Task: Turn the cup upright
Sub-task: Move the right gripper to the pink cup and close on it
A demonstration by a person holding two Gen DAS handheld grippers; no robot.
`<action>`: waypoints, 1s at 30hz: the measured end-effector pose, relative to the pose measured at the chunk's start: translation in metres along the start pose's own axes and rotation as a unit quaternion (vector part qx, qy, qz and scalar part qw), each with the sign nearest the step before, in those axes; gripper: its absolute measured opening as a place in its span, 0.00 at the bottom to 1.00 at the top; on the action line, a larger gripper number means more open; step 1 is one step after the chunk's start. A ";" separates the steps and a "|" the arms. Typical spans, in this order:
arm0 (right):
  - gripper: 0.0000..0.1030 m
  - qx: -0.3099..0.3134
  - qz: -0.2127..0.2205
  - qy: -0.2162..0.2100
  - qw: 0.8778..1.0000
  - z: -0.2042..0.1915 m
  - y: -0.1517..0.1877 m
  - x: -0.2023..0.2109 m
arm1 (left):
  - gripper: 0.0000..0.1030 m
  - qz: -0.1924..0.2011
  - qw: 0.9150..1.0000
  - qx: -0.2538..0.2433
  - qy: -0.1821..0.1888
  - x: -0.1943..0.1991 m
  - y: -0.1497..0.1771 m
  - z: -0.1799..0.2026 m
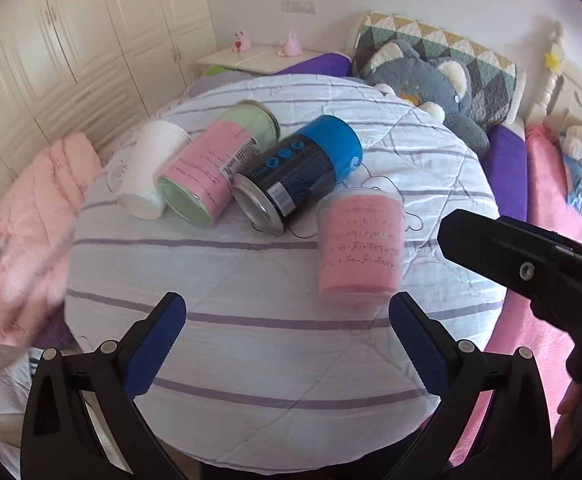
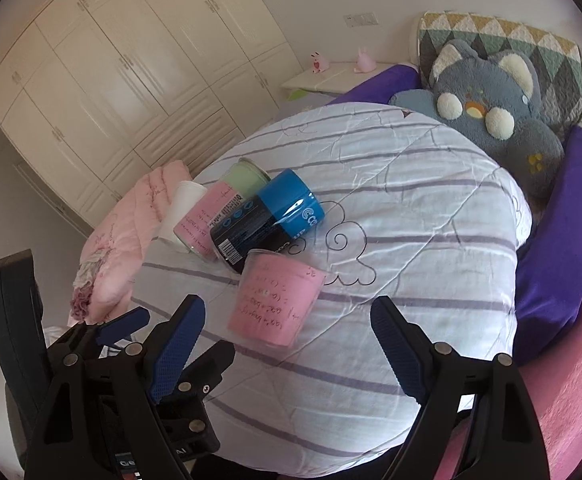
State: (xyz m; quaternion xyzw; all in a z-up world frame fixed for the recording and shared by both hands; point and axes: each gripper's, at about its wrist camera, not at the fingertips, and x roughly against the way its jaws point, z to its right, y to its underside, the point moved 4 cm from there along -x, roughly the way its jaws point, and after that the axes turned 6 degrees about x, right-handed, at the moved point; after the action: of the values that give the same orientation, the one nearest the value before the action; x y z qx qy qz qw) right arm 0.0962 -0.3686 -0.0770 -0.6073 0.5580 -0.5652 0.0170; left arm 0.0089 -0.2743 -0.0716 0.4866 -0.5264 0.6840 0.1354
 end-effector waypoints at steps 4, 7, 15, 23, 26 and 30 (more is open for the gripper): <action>0.84 -0.018 -0.004 0.001 1.000 -0.002 0.001 -0.002 | 1.00 0.007 1.000 -0.014 0.007 0.004 -0.001 -0.002; 0.84 -0.036 -0.013 -0.009 0.999 -0.002 0.001 -0.006 | 1.00 0.015 1.000 -0.026 -0.002 0.006 -0.001 -0.003; 0.84 -0.058 -0.038 -0.009 0.998 -0.004 0.001 -0.016 | 1.00 0.032 0.998 -0.044 0.007 0.010 -0.007 0.002; 0.84 -0.074 -0.054 -0.013 0.996 -0.004 -0.003 -0.022 | 1.00 0.045 0.999 -0.019 0.006 0.011 -0.011 -0.007; 0.84 -0.071 -0.052 -0.010 0.996 -0.005 -0.006 -0.023 | 1.00 0.061 0.998 -0.006 -0.001 0.011 -0.011 -0.013; 0.84 -0.070 -0.054 -0.010 0.996 -0.004 -0.007 -0.029 | 1.00 0.051 0.999 0.005 0.006 0.005 -0.009 -0.019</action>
State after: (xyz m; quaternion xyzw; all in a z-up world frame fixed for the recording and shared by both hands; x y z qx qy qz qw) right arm 0.1057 -0.3434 -0.0907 -0.6421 0.5624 -0.5185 -0.0511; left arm 0.0036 -0.2561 -0.0618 0.4556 -0.5465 0.6955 0.1007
